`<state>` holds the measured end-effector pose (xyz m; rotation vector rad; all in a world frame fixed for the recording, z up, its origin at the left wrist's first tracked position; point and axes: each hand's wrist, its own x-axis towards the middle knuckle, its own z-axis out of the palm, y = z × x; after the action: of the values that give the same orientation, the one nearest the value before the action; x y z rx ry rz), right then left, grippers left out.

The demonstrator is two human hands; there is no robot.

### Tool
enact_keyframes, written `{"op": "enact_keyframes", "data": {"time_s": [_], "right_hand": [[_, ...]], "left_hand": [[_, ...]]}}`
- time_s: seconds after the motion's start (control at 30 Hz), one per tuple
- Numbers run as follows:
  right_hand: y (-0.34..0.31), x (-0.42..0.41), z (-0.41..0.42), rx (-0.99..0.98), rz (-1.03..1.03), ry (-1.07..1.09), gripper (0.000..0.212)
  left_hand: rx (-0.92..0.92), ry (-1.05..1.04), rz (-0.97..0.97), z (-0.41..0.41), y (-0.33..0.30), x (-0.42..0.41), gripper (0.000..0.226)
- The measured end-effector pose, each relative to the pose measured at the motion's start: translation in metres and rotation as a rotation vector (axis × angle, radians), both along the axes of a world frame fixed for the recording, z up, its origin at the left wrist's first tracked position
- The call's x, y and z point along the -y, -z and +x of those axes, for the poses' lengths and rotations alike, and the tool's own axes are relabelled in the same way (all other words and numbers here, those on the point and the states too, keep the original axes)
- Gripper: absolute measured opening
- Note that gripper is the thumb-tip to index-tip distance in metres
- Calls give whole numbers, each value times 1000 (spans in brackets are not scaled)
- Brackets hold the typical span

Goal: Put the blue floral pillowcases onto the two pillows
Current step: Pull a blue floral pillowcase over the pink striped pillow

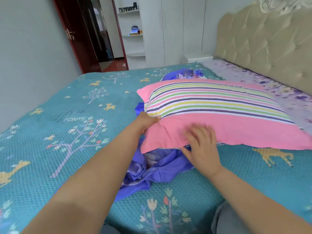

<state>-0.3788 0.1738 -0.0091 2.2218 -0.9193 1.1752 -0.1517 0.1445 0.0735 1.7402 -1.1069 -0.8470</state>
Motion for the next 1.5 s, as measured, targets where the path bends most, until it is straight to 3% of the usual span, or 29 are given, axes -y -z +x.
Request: {"op": "enact_keyframes", "data": {"time_s": [0.07, 0.13, 0.23, 0.3, 0.4, 0.47, 0.5, 0.57, 0.67, 0.73, 0.8, 0.87, 0.93, 1.03, 1.1, 1.17, 1.2, 1.27, 1.33, 1.4, 1.5], "right_hand": [[-14, 16, 8, -158, 128, 159, 89], [-27, 30, 16, -334, 304, 254, 103], [-40, 43, 28, -537, 348, 250, 71], [-48, 49, 35, -584, 409, 203, 48], [-60, 58, 38, -457, 515, 88, 35], [-66, 65, 34, -322, 600, 14, 33], [-70, 67, 30, -245, 649, -23, 30], [-80, 67, 19, -139, 771, -66, 22], [-96, 63, -2, -107, 843, -148, 30], [-101, 60, -12, -85, 844, -248, 15], [-101, 55, -19, -241, 816, -193, 68], [-92, 52, -21, -480, 744, 49, 120], [-83, 52, -24, -619, 672, 214, 135], [-72, 64, -23, -686, 615, 238, 121], [-67, 72, -19, -676, 609, 171, 97], [-62, 77, -11, -600, 676, 110, 66], [-61, 80, -7, -563, 722, 86, 51], [-63, 85, 0, -497, 797, 61, 36], [-71, 90, 5, -491, 841, 53, 29], [-82, 94, 8, -525, 902, 23, 16], [-98, 99, 6, -510, 1078, -53, 12]], "left_hand": [[65, 21, 60, 4, 5, -5, 83], [171, 32, 73, 5, 9, -14, 91], [448, 140, -86, 6, 8, -23, 91], [789, 372, -8, -2, 2, -33, 92], [1228, 587, 181, -23, 2, -42, 116], [1387, 523, 65, -33, 12, -42, 120], [1413, 467, -45, -36, 16, -39, 110], [1371, 403, -221, -42, 15, -29, 83], [1212, 458, -337, -53, -2, -16, 48], [1074, 450, -357, -55, -14, -13, 27], [880, 413, -372, -53, -24, -11, 17], [623, 423, -352, -50, -29, -8, 23], [416, 491, -226, -53, -28, -10, 27], [185, 516, -41, -52, -6, -11, 21], [75, 463, 20, -48, 7, -12, 16], [90, 431, 43, -47, 11, -14, 13], [209, 435, 32, -50, 10, -16, 11], [788, 398, -91, -63, 10, -24, 17], [1378, 255, -482, -84, 17, -41, 28], [1643, 286, -681, -109, 37, -62, 36], [1895, 229, -605, -119, 59, -73, 48]]}}
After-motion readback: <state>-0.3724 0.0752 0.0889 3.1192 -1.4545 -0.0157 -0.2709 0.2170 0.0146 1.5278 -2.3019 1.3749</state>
